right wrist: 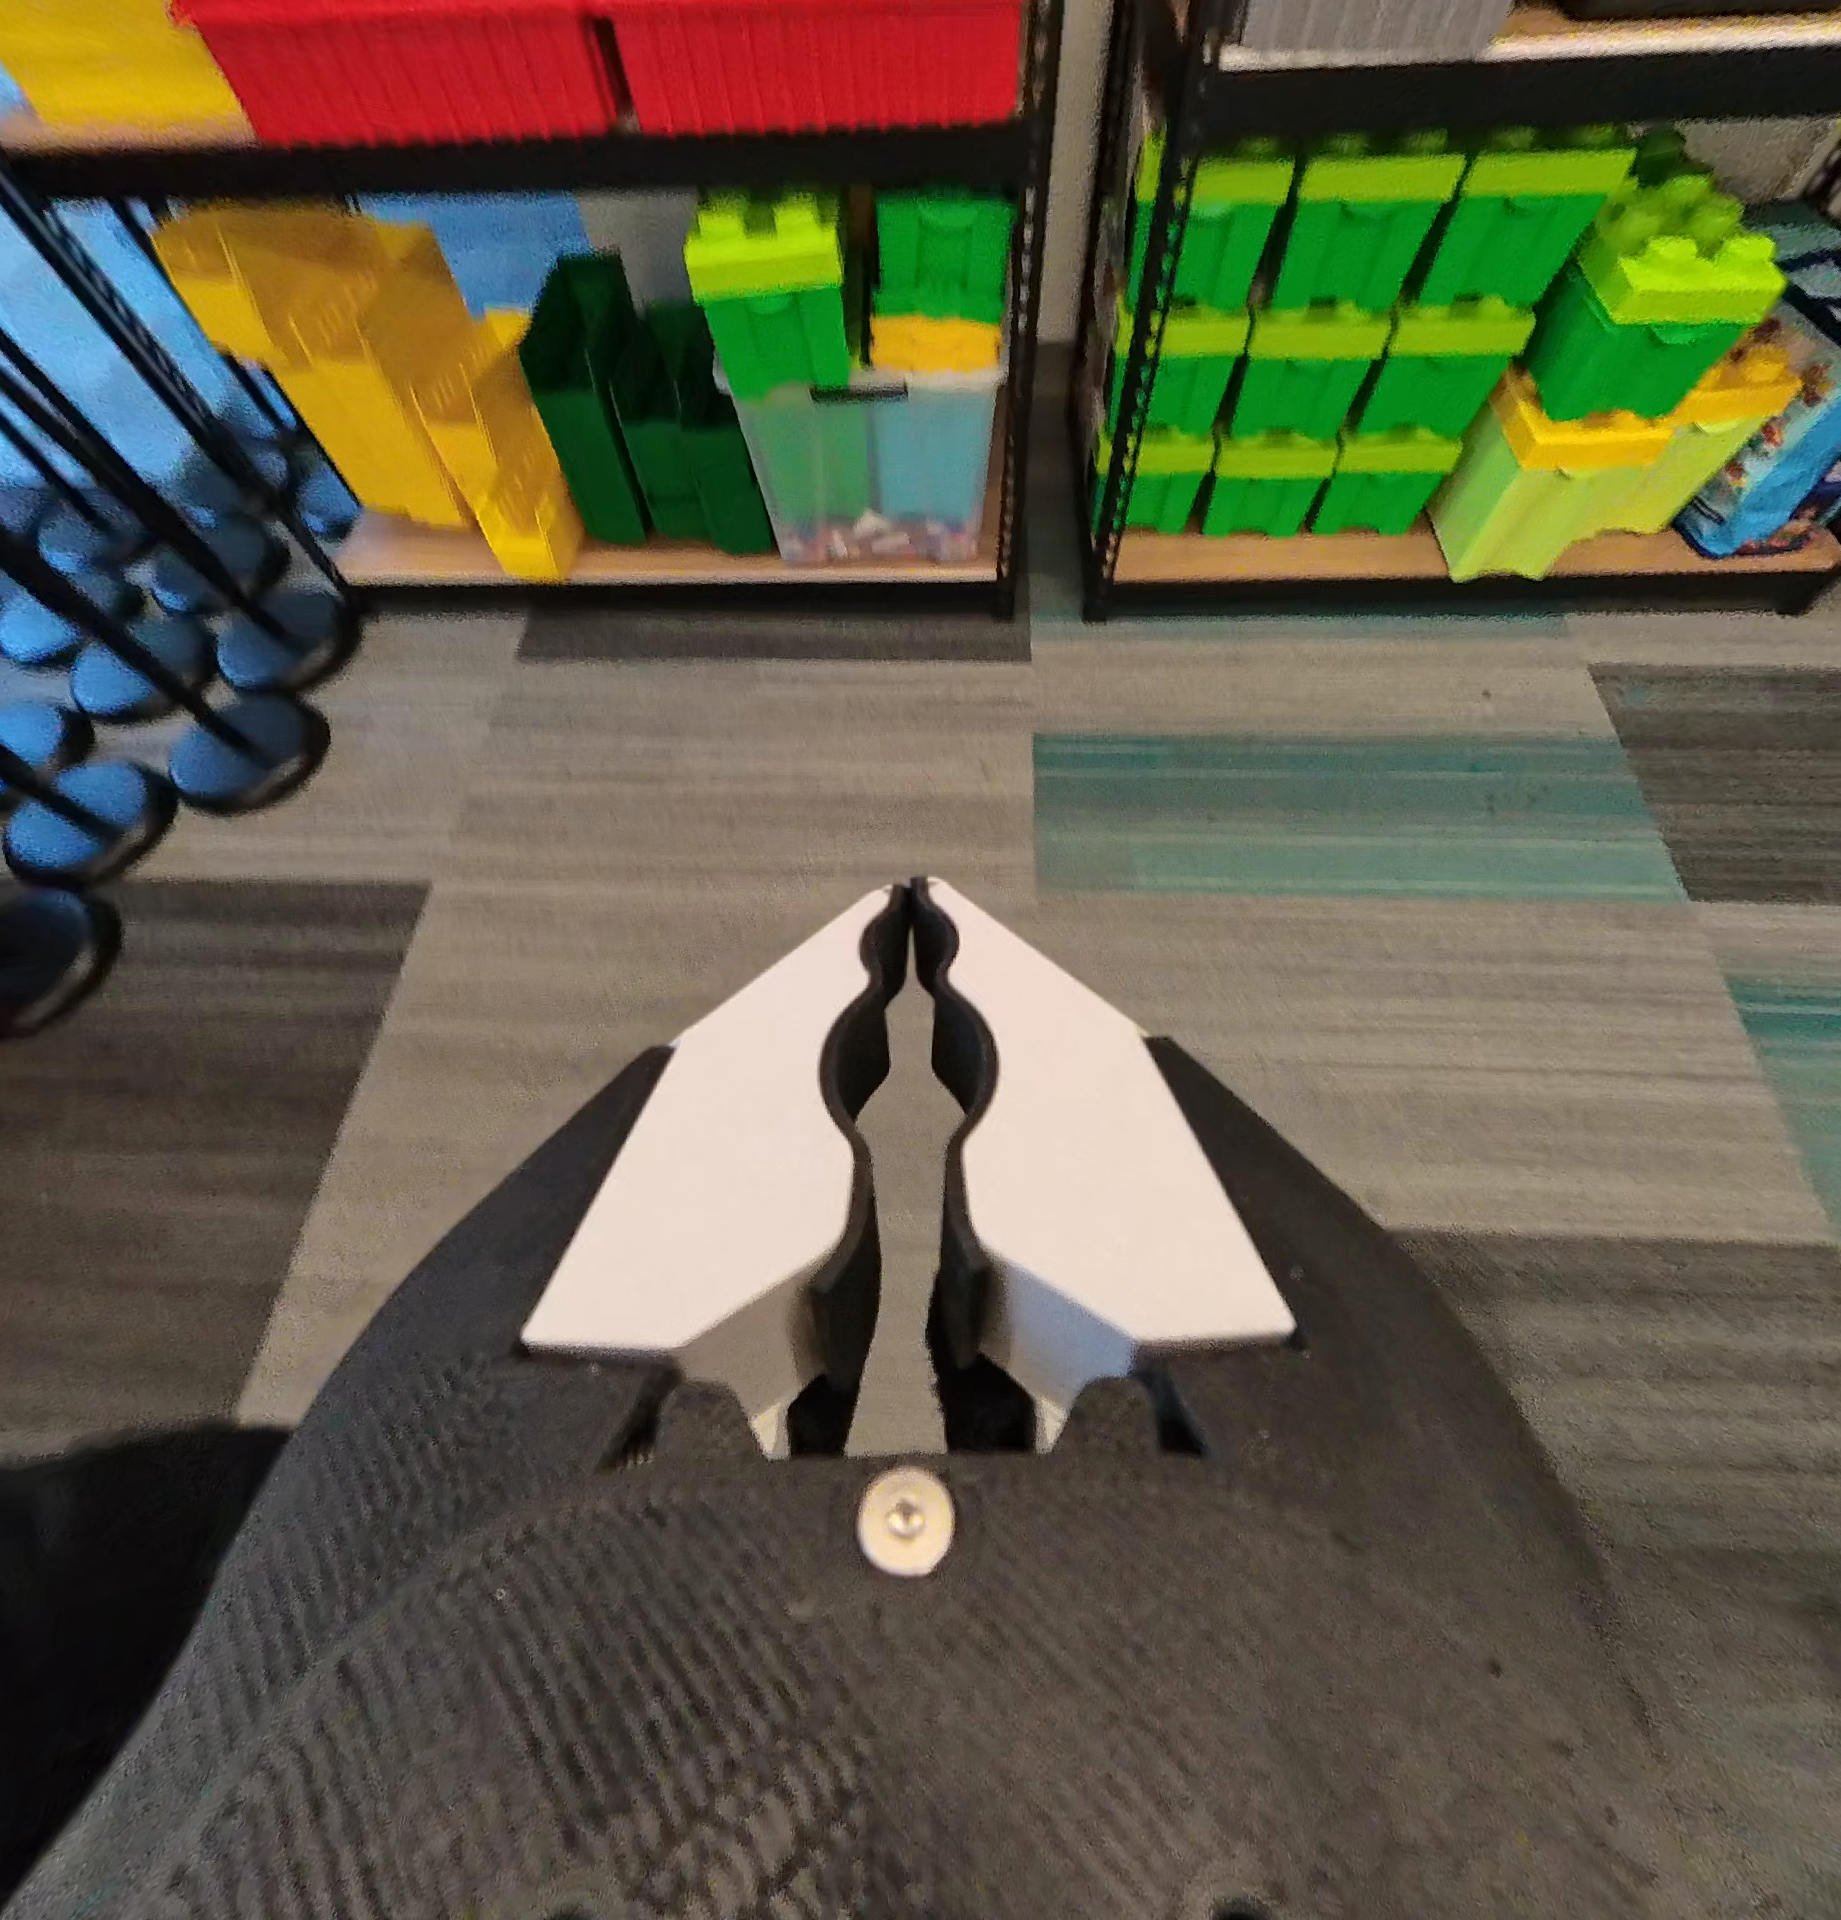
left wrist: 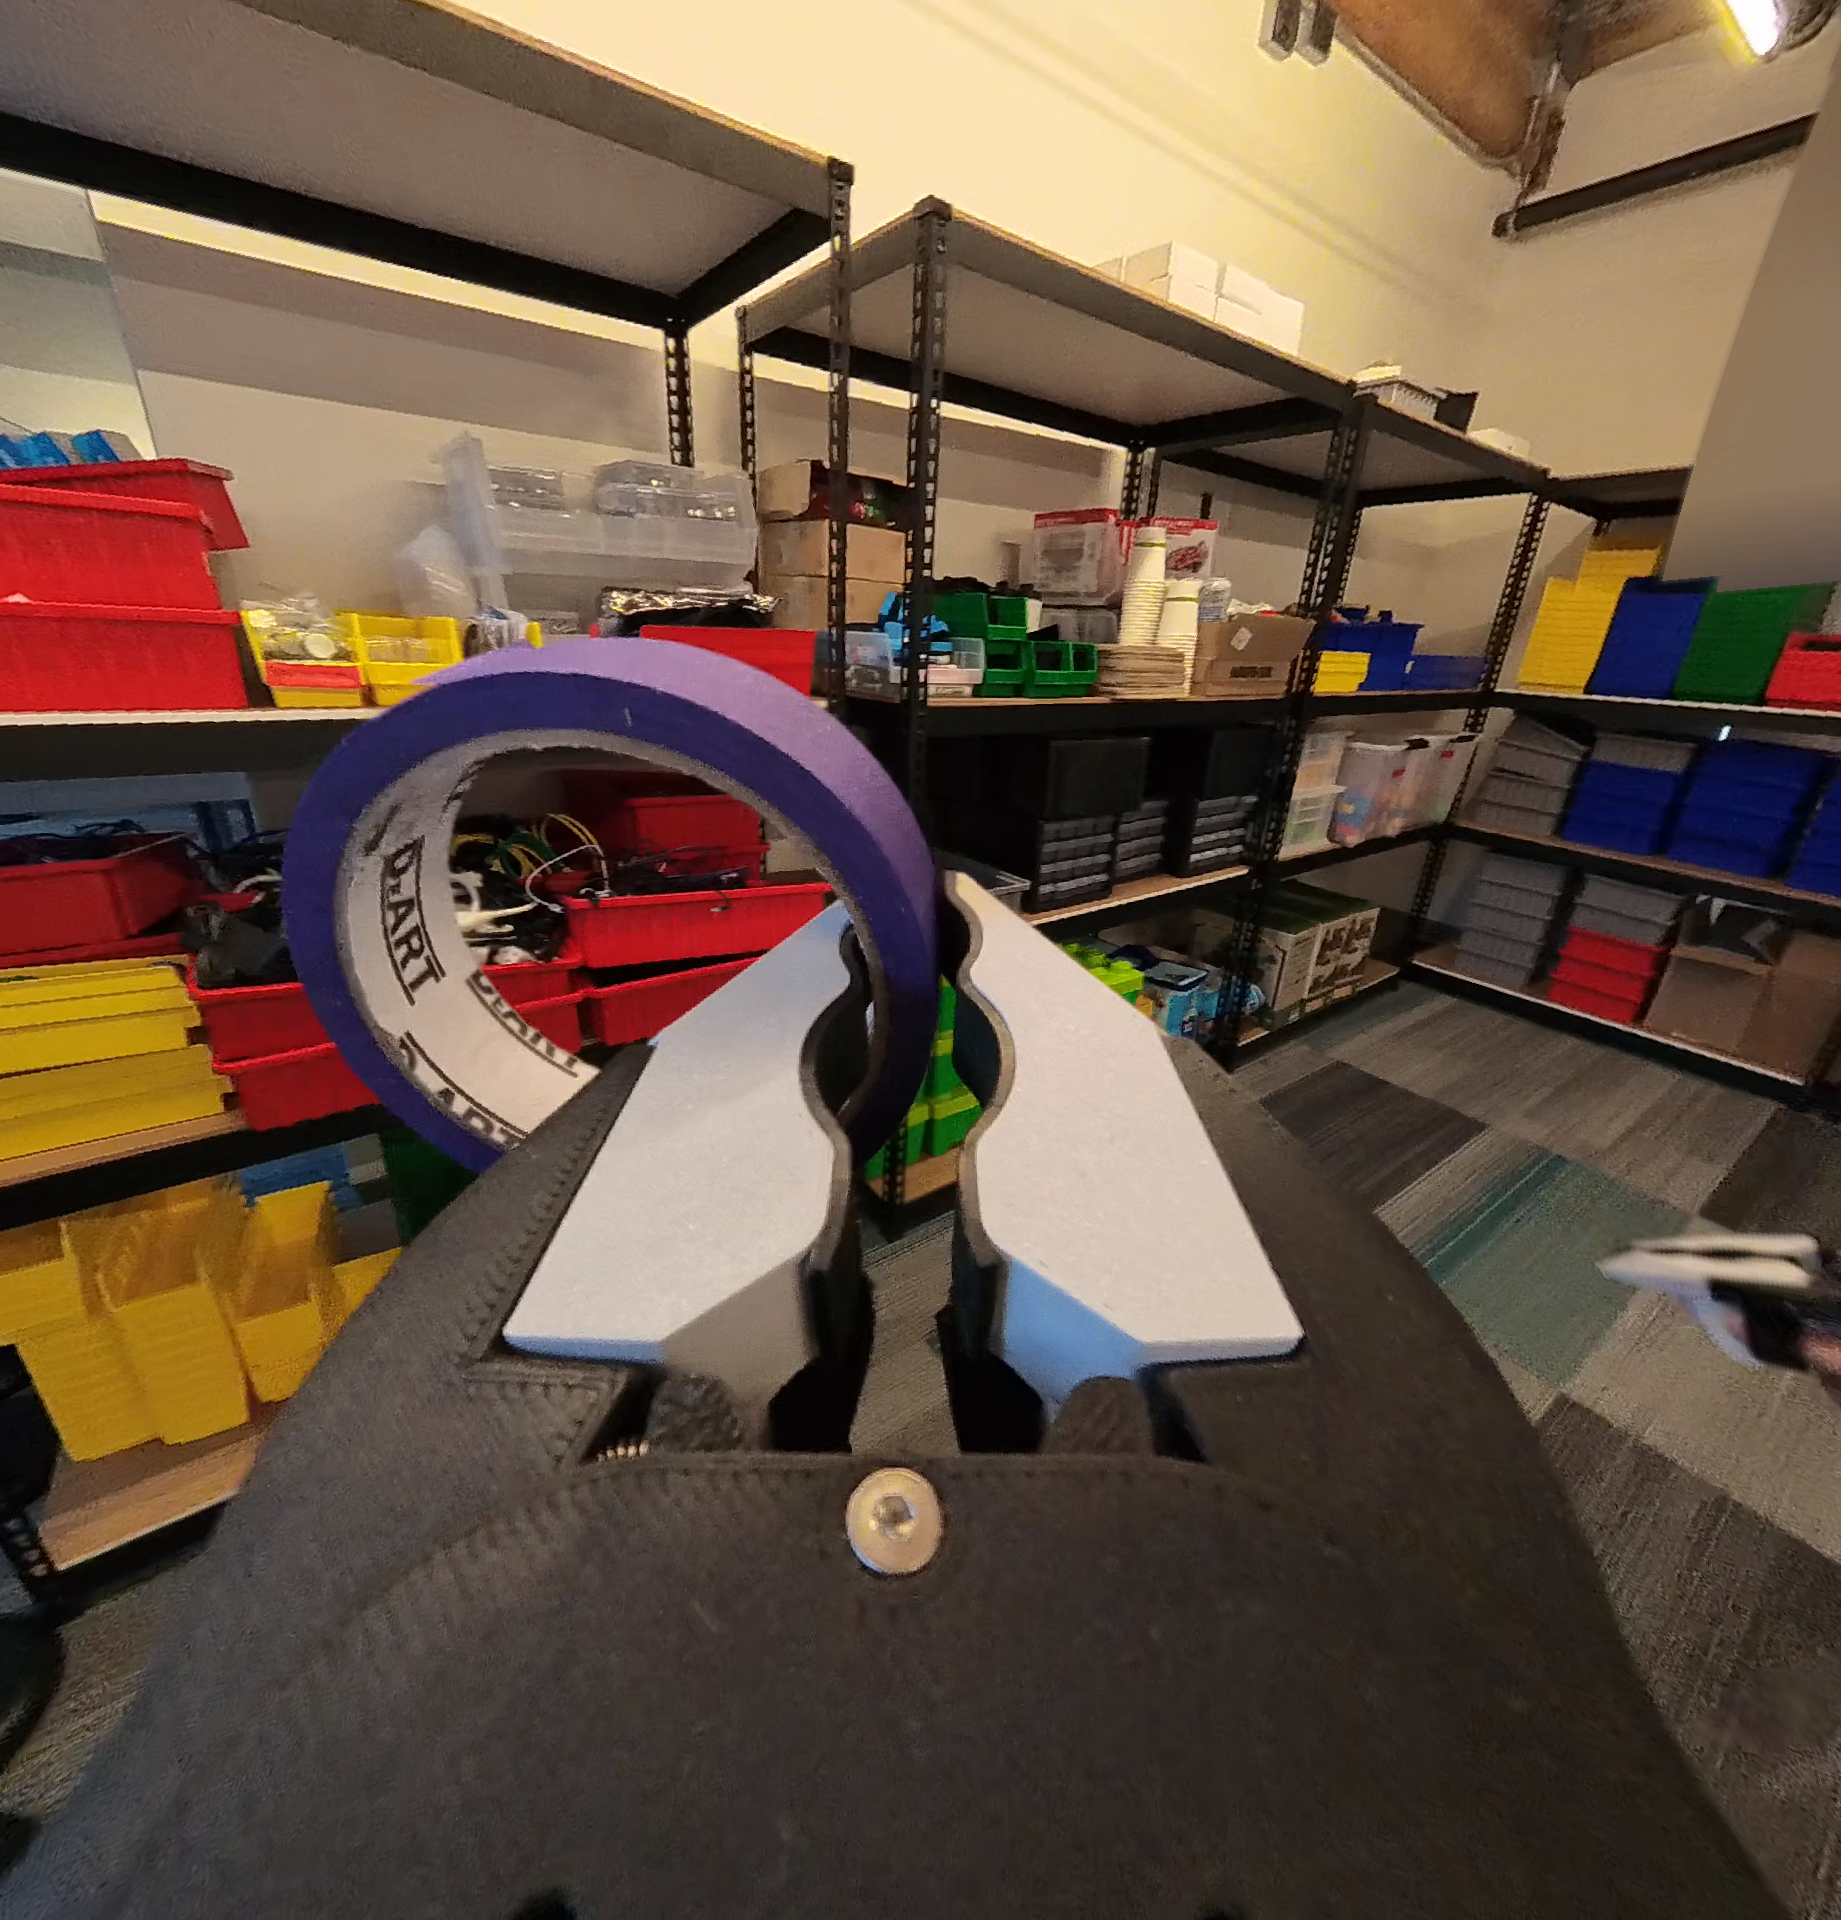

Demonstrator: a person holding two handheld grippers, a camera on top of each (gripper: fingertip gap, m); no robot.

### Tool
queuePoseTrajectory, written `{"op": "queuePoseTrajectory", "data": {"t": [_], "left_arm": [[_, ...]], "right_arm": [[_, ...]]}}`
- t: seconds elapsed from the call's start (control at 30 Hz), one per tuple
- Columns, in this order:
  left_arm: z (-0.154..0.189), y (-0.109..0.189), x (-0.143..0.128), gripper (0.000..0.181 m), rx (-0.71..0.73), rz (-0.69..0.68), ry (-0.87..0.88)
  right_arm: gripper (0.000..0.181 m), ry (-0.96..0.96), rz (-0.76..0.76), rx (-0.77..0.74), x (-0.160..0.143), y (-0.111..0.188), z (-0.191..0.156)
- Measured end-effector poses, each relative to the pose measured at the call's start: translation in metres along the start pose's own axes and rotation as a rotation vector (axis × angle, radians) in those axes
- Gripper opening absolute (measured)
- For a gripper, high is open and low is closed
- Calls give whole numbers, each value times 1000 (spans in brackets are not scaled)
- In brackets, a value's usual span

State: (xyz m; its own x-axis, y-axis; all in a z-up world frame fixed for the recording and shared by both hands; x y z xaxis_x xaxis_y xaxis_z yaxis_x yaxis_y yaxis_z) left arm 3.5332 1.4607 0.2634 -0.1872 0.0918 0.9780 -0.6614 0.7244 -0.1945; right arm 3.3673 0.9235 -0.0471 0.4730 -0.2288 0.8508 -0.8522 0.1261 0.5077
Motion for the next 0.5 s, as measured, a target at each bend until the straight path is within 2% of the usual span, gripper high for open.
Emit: {"op": "queuePoseTrajectory", "data": {"t": [0.17, 0.27, 0.37, 0.5], "left_arm": [[59, 12, -3, 7, 10, 2, 23], [91, 20, 4, 7, -54, -47, -5], [107, 30, 13, 7, -68, -71, -60], [122, 42, 26, 7, -91, -57, -32]], "right_arm": [[0, -5, -135, -124, -96, 115, 78], [0, -75, -136, -210, -132, 166, 112], [0, -167, -134, -253, -163, 185, 126], [0, -232, -150, -210, -185, 166, 107]]}}
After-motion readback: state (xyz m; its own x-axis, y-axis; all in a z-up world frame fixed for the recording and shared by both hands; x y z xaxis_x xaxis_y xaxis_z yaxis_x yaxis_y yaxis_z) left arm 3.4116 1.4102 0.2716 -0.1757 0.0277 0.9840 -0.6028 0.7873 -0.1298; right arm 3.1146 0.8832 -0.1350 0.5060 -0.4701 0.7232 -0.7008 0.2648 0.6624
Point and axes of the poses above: each gripper's, where its closed fingertips meet, y back along the fingers, x out of its top, z = x × y across the jaws, the point moved 2 cm from there along y, back along the fingers, and after that the axes turned 7 degrees about -y, right-handed, at the moved point
